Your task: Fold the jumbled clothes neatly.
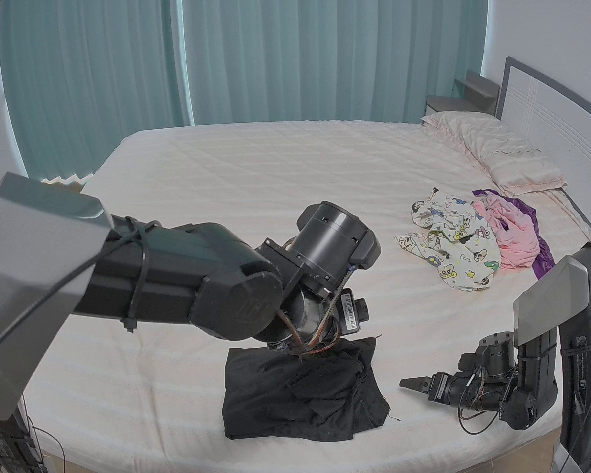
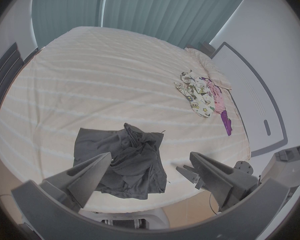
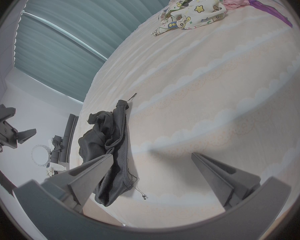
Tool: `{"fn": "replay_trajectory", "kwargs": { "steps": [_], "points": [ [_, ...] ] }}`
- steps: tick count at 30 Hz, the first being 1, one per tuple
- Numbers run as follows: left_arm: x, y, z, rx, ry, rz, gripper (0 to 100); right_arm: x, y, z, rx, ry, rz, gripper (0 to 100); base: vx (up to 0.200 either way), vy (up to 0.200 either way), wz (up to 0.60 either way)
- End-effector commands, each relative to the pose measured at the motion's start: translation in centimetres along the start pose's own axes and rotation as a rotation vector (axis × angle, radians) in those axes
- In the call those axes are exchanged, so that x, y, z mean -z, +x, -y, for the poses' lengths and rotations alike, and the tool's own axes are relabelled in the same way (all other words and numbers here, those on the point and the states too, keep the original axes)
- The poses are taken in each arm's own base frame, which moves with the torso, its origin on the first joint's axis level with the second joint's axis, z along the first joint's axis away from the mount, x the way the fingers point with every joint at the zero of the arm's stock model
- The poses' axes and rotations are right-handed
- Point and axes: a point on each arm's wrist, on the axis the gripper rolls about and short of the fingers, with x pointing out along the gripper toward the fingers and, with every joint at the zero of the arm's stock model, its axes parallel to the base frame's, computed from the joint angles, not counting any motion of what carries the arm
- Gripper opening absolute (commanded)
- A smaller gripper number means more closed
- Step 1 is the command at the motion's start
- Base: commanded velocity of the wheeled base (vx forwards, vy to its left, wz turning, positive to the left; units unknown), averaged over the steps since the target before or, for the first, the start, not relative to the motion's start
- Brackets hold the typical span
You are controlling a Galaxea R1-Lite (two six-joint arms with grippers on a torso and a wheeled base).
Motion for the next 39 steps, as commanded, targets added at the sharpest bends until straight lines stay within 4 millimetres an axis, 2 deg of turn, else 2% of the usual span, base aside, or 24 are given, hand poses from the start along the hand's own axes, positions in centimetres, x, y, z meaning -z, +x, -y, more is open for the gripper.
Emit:
{"fn": "replay_trajectory", "kwargs": {
  "steps": [1, 2, 4, 5, 6, 8, 13, 15, 16, 19, 22, 26, 33, 39],
  "points": [
    [-0.3, -0.8, -1.1, -0.026, -0.068, -0.011, 100, -0.1, 0.0, -0.1, -0.008, -0.004, 0.010, 100, 0.000, 0.000, 0.00],
    [-0.3, -0.9, -1.2, -0.028, -0.072, -0.011, 100, -0.1, 0.0, -0.1, -0.008, -0.004, 0.010, 100, 0.000, 0.000, 0.00],
    [-1.2, -2.3, -4.1, -0.065, -0.131, -0.018, 100, -0.1, 0.0, -0.1, -0.007, -0.003, 0.009, 100, 0.000, 0.000, 0.00],
    [-1.2, -2.4, -4.3, -0.067, -0.133, -0.019, 100, -0.1, 0.0, -0.1, -0.007, -0.003, 0.009, 100, 0.000, 0.000, 0.00],
    [-1.1, -3.4, -6.5, -0.081, -0.162, -0.040, 100, -0.1, 0.0, -0.1, -0.007, -0.002, 0.009, 100, 0.000, 0.000, 0.00],
    [-0.8, -4.2, -8.6, -0.090, -0.198, -0.067, 100, -0.1, 0.0, -0.1, -0.007, -0.003, 0.007, 100, 0.000, 0.000, 0.00],
    [1.7, -5.4, -14.1, -0.079, -0.401, -0.114, 100, -0.1, -0.1, -0.1, -0.007, -0.001, 0.007, 100, -0.080, 0.000, 0.00],
    [2.3, -5.5, -15.4, -0.076, -0.429, -0.121, 100, 0.0, -0.1, -0.1, -0.006, -0.001, 0.006, 100, -0.200, 0.000, 0.00],
    [3.2, -5.6, -16.9, -0.066, -0.459, -0.128, 100, 0.0, -0.1, -0.1, -0.005, -0.001, 0.005, 100, -0.200, 0.000, 0.00],
    [5.3, -5.5, -19.1, -0.072, -0.479, -0.160, 100, 0.0, -0.1, -0.1, -0.005, -0.001, 0.005, 100, -0.067, 0.000, 0.00],
    [6.8, -5.1, -20.0, -0.068, -0.481, -0.174, 100, 0.0, -0.2, 0.0, -0.004, 0.000, 0.004, 100, 0.000, 0.000, 0.00],
    [7.6, -4.7, -20.4, -0.018, -0.489, -0.146, 100, 0.3, -0.3, 0.0, 0.003, 0.000, -0.007, 100, 0.000, 0.000, 0.00],
    [8.2, -2.7, -20.9, -0.059, -0.500, -0.167, 100, 0.3, -0.4, 0.0, 0.005, 0.001, -0.007, 100, 0.000, 0.000, 0.00],
    [7.6, -2.5, -21.8, -0.054, -0.576, -0.145, 100, 0.3, -0.4, 0.0, 0.005, 0.001, -0.007, 100, 0.000, 0.033, 0.00]
  ]
}}
